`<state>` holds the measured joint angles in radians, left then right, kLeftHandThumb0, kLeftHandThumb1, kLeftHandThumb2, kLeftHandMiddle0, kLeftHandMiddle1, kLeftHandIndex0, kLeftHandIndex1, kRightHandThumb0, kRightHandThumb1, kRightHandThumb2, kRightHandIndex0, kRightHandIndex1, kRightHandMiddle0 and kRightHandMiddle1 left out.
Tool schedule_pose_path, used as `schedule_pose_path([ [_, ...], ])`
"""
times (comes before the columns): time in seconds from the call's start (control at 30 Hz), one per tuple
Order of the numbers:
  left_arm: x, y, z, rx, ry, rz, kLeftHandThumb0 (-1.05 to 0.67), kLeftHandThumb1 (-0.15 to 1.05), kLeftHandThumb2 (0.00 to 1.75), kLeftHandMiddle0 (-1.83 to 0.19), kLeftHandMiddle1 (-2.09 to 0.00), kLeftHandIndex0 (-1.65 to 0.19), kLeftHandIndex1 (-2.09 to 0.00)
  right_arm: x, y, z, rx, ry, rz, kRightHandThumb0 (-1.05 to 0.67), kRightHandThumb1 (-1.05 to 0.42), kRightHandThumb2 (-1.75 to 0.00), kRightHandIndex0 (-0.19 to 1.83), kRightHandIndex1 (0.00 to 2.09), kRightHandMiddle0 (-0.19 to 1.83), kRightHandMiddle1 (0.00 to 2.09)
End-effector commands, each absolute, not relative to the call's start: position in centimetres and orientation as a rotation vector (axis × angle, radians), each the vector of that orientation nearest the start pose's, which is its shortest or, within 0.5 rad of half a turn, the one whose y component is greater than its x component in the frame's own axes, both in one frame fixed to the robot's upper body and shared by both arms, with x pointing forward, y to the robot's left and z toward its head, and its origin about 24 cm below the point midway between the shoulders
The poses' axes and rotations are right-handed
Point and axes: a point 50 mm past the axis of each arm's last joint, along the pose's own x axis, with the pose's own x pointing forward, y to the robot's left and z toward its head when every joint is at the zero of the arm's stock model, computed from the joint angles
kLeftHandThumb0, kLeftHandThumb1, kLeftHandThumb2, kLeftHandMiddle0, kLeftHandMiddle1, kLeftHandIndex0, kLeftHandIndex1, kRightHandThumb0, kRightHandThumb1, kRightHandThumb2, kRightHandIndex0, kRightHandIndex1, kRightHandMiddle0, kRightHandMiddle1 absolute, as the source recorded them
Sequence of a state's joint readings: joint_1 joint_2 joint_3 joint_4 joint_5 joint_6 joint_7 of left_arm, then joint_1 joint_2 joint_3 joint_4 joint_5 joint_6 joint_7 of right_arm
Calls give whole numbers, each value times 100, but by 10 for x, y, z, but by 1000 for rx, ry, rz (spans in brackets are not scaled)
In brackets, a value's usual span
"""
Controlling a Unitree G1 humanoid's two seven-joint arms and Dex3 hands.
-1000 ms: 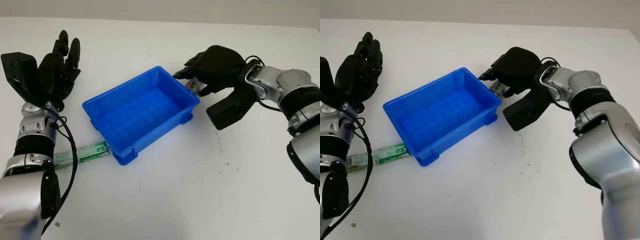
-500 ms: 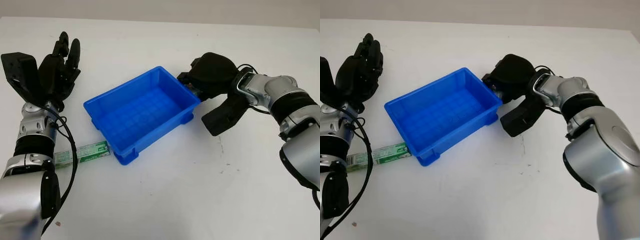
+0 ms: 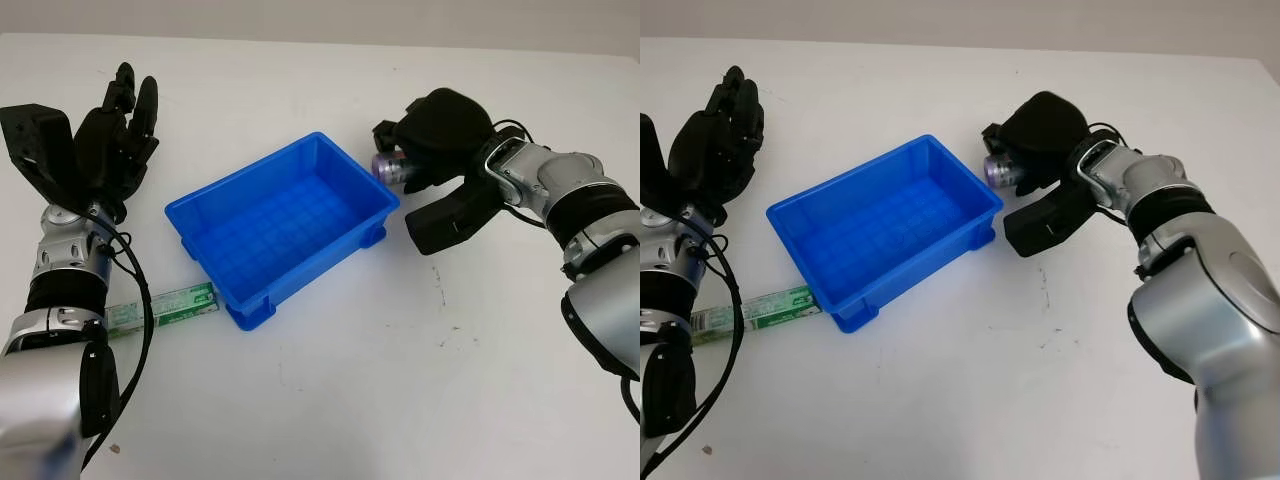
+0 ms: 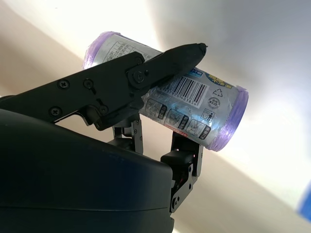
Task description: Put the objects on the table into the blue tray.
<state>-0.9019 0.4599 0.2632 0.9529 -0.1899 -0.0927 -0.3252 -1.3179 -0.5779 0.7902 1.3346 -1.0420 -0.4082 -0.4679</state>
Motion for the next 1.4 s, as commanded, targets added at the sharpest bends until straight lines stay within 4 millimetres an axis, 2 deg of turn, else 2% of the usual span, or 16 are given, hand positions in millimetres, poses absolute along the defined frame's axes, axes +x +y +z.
schedule_pose_path([
  [0.0, 389, 266, 174, 30, -166, -28, -71, 105, 50, 19, 0, 19, 0, 416, -195, 241, -1925, -578, 2, -44, -105, -14, 86, 209, 57, 209],
  [0.17, 388, 266, 173, 14, -163, -31, -73, 105, 47, 19, 0, 19, 0, 415, -179, 262, -1642, -652, -31, -44, -105, -20, 96, 209, 69, 209],
  [0.3, 389, 264, 173, 25, -160, -36, -73, 105, 48, 19, 0, 19, 0, 415, -159, 277, -1386, -650, 50, -45, -105, -29, 98, 209, 66, 209],
  [0.47, 389, 263, 173, 27, -158, -37, -74, 105, 48, 19, 0, 19, 0, 407, -139, 279, -1172, -713, 223, -40, -105, -31, 102, 209, 66, 209],
  [0.6, 390, 261, 172, 31, -159, -28, -72, 105, 49, 19, 0, 19, 0, 396, -112, 275, -1009, -786, 421, -40, -105, -36, 114, 209, 76, 209],
  [0.7, 390, 261, 171, 41, -163, -30, -73, 105, 50, 19, 0, 19, 0, 387, -96, 271, -972, -764, 564, -43, -105, -41, 110, 209, 72, 209],
  [0.8, 390, 260, 171, 54, -163, -29, -72, 105, 51, 19, 0, 19, 0, 378, -86, 266, -959, -753, 675, -40, -105, -32, 107, 209, 67, 209],
  [0.9, 389, 259, 171, 45, -166, -28, -73, 105, 51, 19, 0, 19, 0, 372, -80, 260, -1049, -740, 737, -43, -105, -26, 106, 209, 66, 209],
  [1.07, 389, 260, 169, 30, -164, -13, -73, 105, 50, 19, 0, 19, 0, 367, -79, 247, -1169, -668, 845, -47, -105, -14, 58, 209, 26, 209],
  [1.17, 388, 262, 169, 31, -164, -11, -74, 105, 50, 19, 0, 19, 0, 366, -81, 243, -1235, -631, 877, -50, -105, -9, 40, 209, 8, 209],
  [1.2, 387, 262, 169, 30, -164, -12, -74, 105, 50, 19, 0, 19, 0, 367, -82, 242, -1249, -624, 883, -51, -104, -7, 12, 204, 2, 189],
  [1.23, 387, 262, 168, 24, -163, -9, -74, 105, 50, 19, 0, 19, 0, 367, -83, 242, -1285, -607, 899, -52, -104, -6, 2, 203, 1, 181],
  [1.27, 388, 262, 169, 18, -162, -7, -73, 105, 50, 19, 0, 19, 0, 367, -84, 243, -1318, -585, 921, -55, -104, -8, -7, 154, -4, 138],
  [1.37, 388, 262, 169, 18, -161, -3, -73, 105, 50, 19, 0, 19, 0, 366, -86, 244, -1363, -544, 984, -57, -104, -8, -1, 51, 4, 40],
])
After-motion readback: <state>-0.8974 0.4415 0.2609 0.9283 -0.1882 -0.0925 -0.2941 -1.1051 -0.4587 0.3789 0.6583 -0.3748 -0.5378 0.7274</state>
